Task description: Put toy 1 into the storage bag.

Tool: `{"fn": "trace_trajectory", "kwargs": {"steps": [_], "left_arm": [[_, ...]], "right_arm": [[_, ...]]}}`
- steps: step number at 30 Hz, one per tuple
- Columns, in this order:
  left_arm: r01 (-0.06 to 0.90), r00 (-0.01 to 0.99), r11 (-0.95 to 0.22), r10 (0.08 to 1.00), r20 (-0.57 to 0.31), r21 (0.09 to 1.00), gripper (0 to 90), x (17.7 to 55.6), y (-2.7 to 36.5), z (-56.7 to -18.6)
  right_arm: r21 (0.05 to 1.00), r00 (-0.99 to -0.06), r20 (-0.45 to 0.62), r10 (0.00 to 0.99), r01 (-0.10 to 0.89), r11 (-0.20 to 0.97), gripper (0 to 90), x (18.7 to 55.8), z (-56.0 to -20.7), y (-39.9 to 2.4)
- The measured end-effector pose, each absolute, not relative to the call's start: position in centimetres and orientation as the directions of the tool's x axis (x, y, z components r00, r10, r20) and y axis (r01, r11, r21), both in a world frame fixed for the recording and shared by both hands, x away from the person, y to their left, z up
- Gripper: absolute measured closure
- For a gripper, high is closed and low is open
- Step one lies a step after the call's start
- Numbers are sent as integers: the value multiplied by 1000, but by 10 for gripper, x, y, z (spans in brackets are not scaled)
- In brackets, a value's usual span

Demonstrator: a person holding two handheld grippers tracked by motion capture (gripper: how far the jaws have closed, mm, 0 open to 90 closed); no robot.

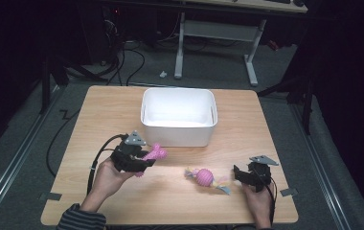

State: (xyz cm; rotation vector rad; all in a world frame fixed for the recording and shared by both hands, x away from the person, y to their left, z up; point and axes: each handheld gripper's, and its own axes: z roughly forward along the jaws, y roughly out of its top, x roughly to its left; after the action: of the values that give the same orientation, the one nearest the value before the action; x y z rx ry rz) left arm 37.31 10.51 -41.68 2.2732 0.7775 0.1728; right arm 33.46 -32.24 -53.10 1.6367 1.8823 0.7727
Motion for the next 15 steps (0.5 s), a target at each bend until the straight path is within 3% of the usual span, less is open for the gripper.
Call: {"fn": "trace_trajectory", "kwargs": {"steps": [15], "left_arm": [[439, 828, -545, 555, -85, 714, 589, 387, 109, -374]], "right_arm": [[714, -130, -18, 991, 692, 103, 198, 335, -531, -322]]}}
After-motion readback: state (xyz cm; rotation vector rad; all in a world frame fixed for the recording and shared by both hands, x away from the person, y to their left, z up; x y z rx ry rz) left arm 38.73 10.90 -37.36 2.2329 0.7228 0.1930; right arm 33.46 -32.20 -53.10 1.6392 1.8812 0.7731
